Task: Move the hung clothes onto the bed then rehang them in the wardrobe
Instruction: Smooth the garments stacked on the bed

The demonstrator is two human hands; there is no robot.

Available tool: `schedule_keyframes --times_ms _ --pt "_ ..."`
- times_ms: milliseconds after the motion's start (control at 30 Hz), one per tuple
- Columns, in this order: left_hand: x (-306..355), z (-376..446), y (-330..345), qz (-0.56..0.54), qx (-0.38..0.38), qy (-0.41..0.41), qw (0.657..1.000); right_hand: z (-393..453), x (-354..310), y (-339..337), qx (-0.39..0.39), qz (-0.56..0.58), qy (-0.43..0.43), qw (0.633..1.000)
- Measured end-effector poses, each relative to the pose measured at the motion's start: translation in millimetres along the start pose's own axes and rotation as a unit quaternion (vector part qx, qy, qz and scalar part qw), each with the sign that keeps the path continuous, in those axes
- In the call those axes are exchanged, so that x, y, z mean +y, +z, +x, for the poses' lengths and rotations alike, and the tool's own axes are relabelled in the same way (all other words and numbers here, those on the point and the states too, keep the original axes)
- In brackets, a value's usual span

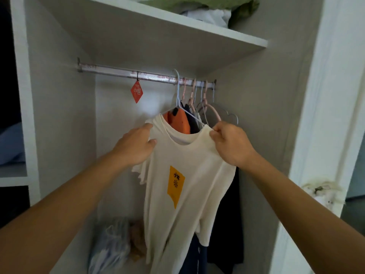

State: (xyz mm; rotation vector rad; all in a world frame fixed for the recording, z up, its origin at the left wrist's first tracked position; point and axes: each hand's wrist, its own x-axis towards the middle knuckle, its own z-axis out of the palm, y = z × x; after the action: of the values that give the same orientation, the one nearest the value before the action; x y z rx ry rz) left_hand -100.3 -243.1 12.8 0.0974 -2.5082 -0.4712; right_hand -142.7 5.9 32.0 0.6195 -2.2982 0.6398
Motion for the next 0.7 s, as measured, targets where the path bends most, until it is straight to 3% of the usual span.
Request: schedule_keyframes --times_ms 400,567,700 --pt "-11 -42 26 -0.151 0.076 0.167 0.971 -149 -3 -75 0.053 0.012 0.084 0.995" --pt "27 -77 45 -0.316 0.039 0.214 0.923 -207 -4 -112 0.05 -0.012 0.154 0.987" --pt "67 -100 56 -0.407 -0.034 0.233 0.882 -250 -7 -150 0.041 -0.015 0.2 0.979"
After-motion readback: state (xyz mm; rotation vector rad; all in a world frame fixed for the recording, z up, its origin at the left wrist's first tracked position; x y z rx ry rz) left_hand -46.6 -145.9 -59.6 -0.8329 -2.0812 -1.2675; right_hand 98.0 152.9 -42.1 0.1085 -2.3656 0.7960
